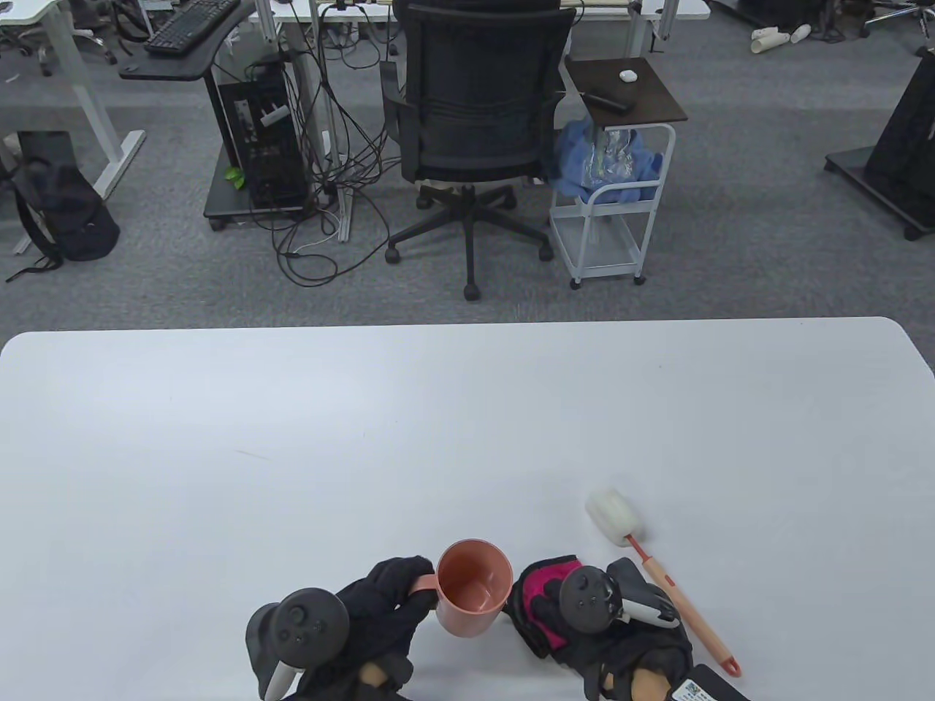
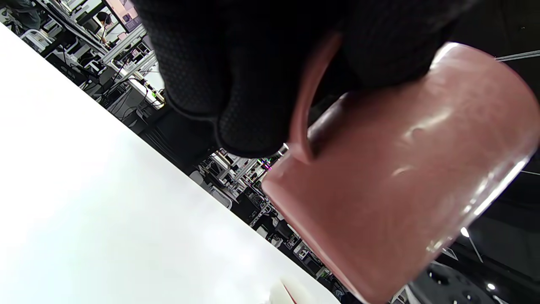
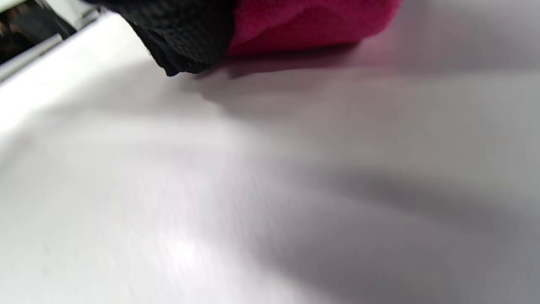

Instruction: Brush the water cup with the cup brush

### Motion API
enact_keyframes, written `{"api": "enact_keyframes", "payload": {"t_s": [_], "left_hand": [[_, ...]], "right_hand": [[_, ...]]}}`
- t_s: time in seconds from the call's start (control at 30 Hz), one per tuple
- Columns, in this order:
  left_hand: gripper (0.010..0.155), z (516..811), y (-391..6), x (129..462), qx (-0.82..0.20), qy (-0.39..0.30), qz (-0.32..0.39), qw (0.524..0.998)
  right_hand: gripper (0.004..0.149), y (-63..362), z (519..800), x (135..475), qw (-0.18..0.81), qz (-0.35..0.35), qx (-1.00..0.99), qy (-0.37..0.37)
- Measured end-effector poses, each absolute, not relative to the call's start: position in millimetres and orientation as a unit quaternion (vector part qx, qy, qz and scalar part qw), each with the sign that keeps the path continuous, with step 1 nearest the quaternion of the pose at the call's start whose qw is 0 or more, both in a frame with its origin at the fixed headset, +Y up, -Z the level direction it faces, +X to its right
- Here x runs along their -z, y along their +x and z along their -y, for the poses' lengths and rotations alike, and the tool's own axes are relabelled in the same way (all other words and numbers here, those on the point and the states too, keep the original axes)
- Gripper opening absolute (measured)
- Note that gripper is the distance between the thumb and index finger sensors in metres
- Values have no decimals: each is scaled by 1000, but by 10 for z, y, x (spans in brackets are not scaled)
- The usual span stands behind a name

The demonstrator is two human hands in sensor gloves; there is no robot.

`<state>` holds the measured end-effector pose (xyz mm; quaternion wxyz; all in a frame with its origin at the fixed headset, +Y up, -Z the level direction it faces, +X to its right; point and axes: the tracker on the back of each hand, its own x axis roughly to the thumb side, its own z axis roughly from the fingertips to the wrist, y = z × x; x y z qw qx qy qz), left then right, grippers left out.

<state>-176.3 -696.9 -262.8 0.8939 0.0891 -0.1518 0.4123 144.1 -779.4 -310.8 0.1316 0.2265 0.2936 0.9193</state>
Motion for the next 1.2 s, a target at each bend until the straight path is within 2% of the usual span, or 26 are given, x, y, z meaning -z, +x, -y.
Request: {"api": "enact_keyframes", "payload": {"t_s": [0.07,0.13,0.2,0.27,0.3,0.47,0.63,0.8,0.93,1.07,1.2], "left_hand": [[41,6977,-1779,2621,-419,86,150,891],[41,6975,-1768,2602,-434,85,154,883],[41,6977,-1752,2599,-450,81,161,875],[41,6991,-1747,2610,-467,75,167,865],[41,6999,-1748,2617,-478,70,172,859],[41,7019,-1720,2632,-514,50,201,832],[41,7034,-1693,2653,-517,17,230,824],[41,7050,-1589,2669,-514,-24,263,816],[41,7055,-1604,2673,-497,-9,245,833],[41,7053,-1716,2666,-496,33,197,845],[41,7043,-1814,2656,-493,72,150,854]], "right_hand": [[58,1584,7723,3151,219,-257,-917,211],[57,1825,7651,3219,377,-205,-887,169],[57,1990,7594,3248,522,-197,-822,116],[57,2063,7526,3265,622,-166,-759,93],[57,2053,7482,3277,667,-155,-721,105],[58,1656,7468,3310,695,-206,-649,230],[59,1155,7550,3230,731,-295,-546,283],[62,973,7597,3092,739,-338,-494,310],[63,1019,7618,3094,741,-325,-502,305],[63,1153,7520,3104,739,-252,-552,293],[64,1269,7358,3050,693,-171,-628,310]]}}
